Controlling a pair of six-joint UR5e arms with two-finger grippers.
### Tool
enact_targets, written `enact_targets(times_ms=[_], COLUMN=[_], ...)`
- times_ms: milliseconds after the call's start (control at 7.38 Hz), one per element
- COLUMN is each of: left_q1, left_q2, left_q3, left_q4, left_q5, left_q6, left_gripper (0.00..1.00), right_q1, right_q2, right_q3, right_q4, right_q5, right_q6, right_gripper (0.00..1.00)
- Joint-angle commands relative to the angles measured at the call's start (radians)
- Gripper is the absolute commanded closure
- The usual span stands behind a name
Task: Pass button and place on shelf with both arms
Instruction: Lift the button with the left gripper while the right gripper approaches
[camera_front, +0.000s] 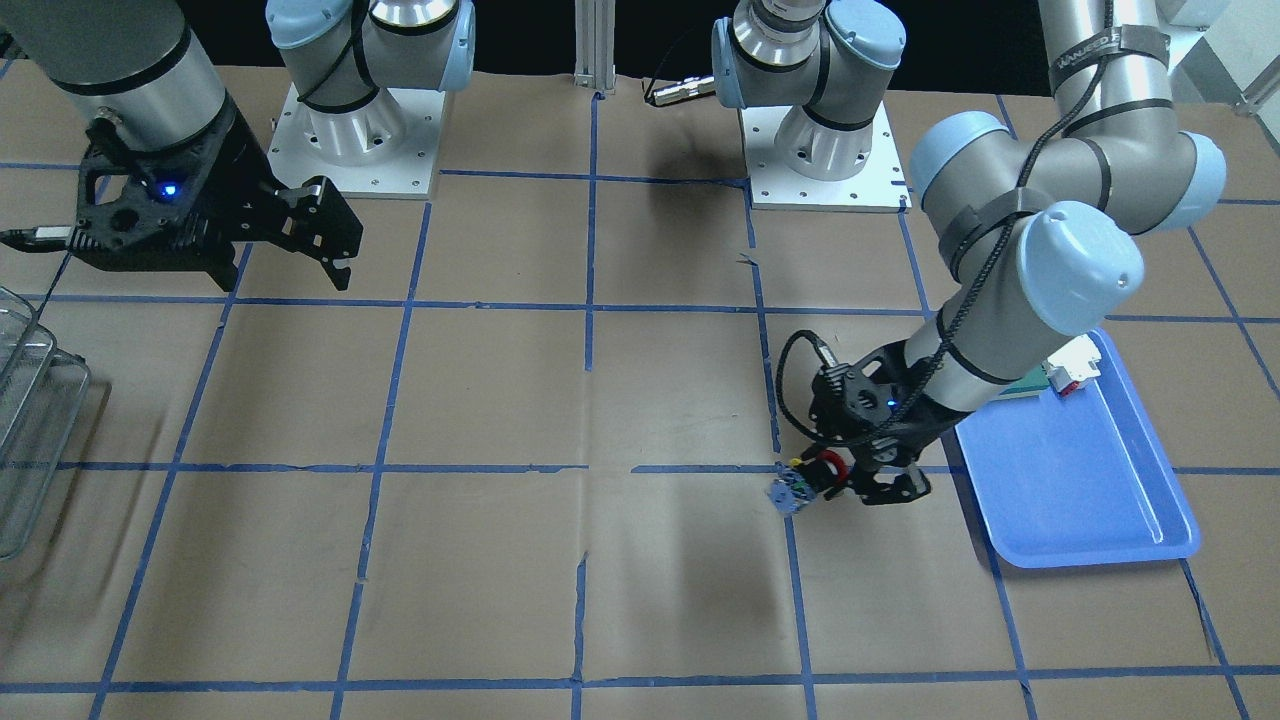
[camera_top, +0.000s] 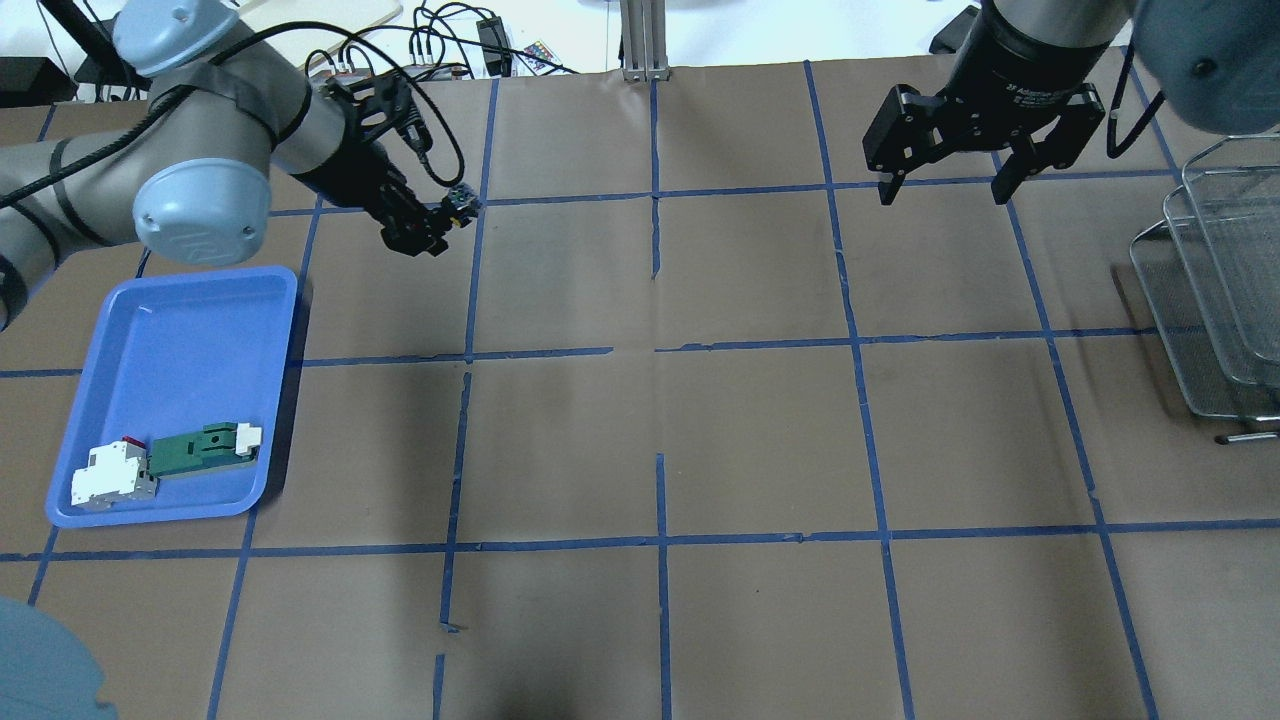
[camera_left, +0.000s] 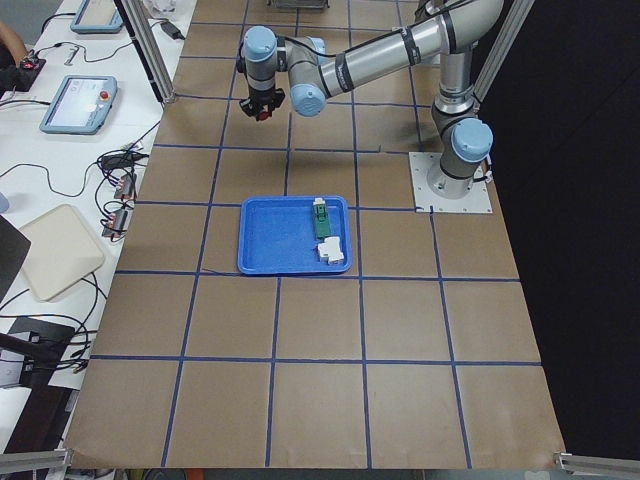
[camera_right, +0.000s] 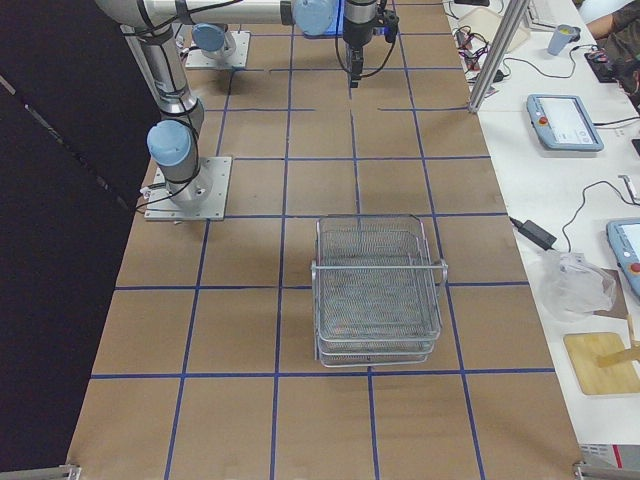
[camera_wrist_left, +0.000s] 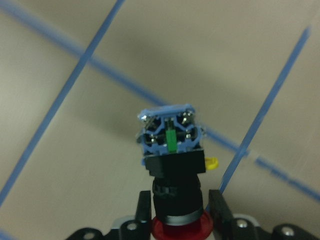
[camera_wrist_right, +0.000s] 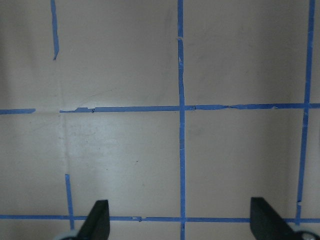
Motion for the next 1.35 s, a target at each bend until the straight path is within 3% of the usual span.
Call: enact_targets(times_ms=[0, 271, 677, 948, 1219], left_q1=[-0.138, -0.257, -0.366, -0.406, -0.414], left_q2=[-0.004, 0.002, -0.001, 0.022, 0.031], left_q3=[0.047, 0.102, 0.145, 0.15, 0.161], left_q4=[0.004, 0.011, 0.042, 0.053, 0.057], left_q5=[-0.113, -0.164, -0.158, -0.167, -0.207], left_q6=[-0.018, -0.073, -0.188, -0.196, -0.227], left_gripper=[1.0, 1.0, 1.0, 1.0, 1.0], right_q1=[-0.065, -0.065, -0.123, -0.238, -0.235], right_q2=[-0.006, -0.03, -0.026, 0.002, -0.003], right_q3=[0.001, -0.003, 0.004, 0.01, 0.029], right_q4=[0.008, 0.026, 0.048, 0.053, 0.071], right_q5=[0.074, 0.089, 0.312, 0.542, 0.554], right_q6=[-0.24, -0.52, -1.071, -1.407, -1.687], right_gripper=[0.0, 0.0, 0.0, 0.0, 0.0])
